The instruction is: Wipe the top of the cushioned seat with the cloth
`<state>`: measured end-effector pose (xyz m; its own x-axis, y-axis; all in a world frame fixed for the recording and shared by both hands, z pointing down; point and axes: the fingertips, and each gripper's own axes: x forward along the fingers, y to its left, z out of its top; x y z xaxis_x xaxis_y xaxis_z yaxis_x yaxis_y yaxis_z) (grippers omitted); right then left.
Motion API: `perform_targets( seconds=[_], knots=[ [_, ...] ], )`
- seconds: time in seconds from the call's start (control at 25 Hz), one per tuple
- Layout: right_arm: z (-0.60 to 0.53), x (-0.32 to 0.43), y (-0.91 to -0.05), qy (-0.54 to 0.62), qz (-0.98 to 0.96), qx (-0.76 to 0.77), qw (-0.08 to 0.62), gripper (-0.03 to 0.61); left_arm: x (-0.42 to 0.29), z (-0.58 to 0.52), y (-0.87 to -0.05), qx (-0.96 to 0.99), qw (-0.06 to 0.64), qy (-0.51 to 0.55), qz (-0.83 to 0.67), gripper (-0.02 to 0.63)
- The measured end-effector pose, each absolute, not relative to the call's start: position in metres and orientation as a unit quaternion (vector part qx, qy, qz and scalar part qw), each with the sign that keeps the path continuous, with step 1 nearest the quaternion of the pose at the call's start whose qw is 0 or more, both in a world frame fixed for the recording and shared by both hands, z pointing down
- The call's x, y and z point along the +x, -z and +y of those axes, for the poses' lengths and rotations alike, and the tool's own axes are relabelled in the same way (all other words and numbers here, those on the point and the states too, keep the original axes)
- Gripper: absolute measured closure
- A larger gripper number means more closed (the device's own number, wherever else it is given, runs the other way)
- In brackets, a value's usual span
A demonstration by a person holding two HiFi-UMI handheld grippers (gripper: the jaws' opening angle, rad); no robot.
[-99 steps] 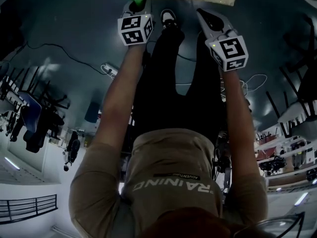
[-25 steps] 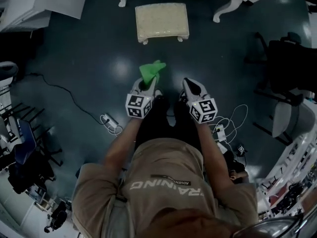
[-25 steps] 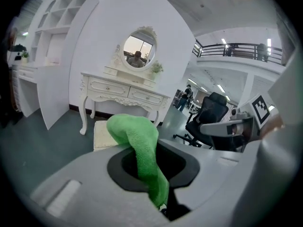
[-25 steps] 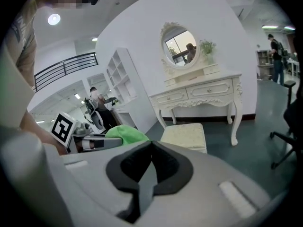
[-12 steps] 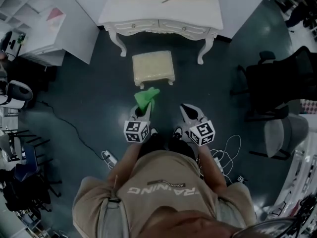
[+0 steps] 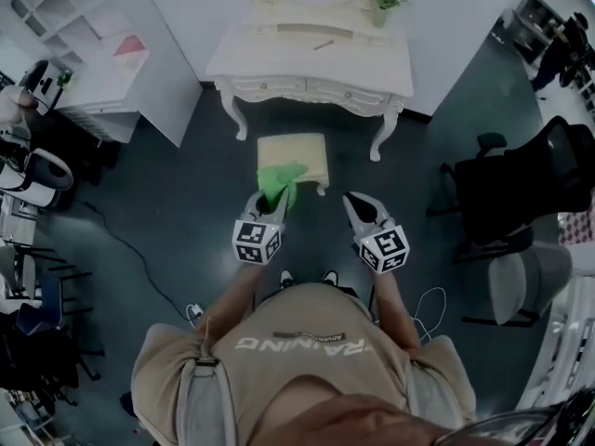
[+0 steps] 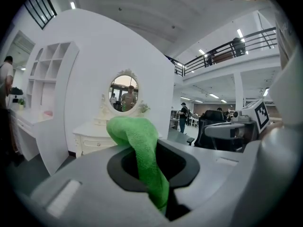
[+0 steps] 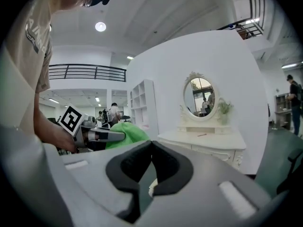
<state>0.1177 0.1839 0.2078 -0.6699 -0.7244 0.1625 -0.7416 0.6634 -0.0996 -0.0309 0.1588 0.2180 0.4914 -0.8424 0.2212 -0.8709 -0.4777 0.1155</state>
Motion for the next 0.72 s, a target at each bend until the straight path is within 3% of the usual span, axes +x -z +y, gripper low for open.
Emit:
perform_targets(
  seconds=[0.72],
  knots=[
    [0.211, 0.065, -0.164, -0.032, -0.93, 0.36, 0.06, 0.577, -0.083, 0.192, -0.177, 0.845, 0.062, -0.039, -0.529, 0.566]
  ],
)
